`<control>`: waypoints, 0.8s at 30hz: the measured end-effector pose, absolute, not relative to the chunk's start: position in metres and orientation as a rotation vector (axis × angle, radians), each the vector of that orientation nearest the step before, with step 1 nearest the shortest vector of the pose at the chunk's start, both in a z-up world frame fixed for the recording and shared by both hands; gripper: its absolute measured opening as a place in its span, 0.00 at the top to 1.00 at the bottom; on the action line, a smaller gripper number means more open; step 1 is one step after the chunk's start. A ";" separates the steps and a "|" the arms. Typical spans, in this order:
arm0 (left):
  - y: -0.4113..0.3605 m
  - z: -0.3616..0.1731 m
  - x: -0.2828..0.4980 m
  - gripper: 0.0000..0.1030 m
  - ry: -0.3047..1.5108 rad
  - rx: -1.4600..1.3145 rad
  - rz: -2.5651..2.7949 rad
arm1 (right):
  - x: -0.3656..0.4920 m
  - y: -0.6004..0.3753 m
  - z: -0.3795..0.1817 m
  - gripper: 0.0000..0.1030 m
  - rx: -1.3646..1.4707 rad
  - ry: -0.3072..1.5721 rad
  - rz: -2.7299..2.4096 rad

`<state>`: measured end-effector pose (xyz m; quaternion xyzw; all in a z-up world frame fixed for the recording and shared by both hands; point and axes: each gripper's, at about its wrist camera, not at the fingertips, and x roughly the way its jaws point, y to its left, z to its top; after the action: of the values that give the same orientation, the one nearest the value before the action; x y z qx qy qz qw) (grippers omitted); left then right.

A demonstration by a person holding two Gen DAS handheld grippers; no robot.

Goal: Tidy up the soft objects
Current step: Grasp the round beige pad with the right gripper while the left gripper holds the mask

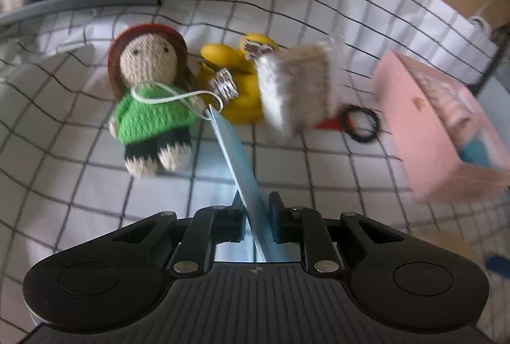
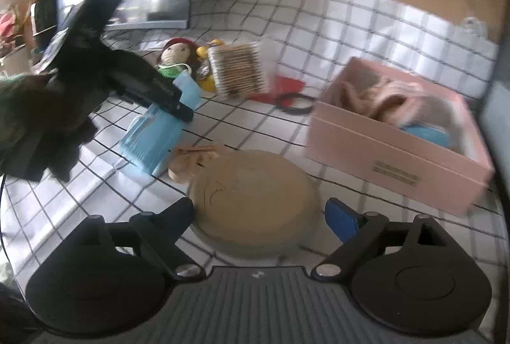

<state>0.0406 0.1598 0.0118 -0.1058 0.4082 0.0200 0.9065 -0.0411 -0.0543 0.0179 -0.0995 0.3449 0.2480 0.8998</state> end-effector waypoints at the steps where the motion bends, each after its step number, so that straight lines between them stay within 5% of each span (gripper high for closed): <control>1: 0.162 0.011 0.036 0.85 0.843 -0.229 0.017 | -0.033 -0.051 0.017 0.10 -0.206 0.727 0.527; 18: 0.165 0.015 -0.042 0.87 0.904 -0.250 -0.140 | -0.014 -0.039 0.014 0.03 -0.172 0.763 0.572; 24: 0.165 0.024 -0.053 0.87 0.895 -0.273 -0.171 | -0.014 -0.073 0.036 0.04 0.068 0.778 0.530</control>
<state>-0.0532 0.1645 0.0241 -0.1315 0.4310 -0.0825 0.8889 -0.0137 -0.0731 0.0360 0.0326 0.3747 0.2553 0.8907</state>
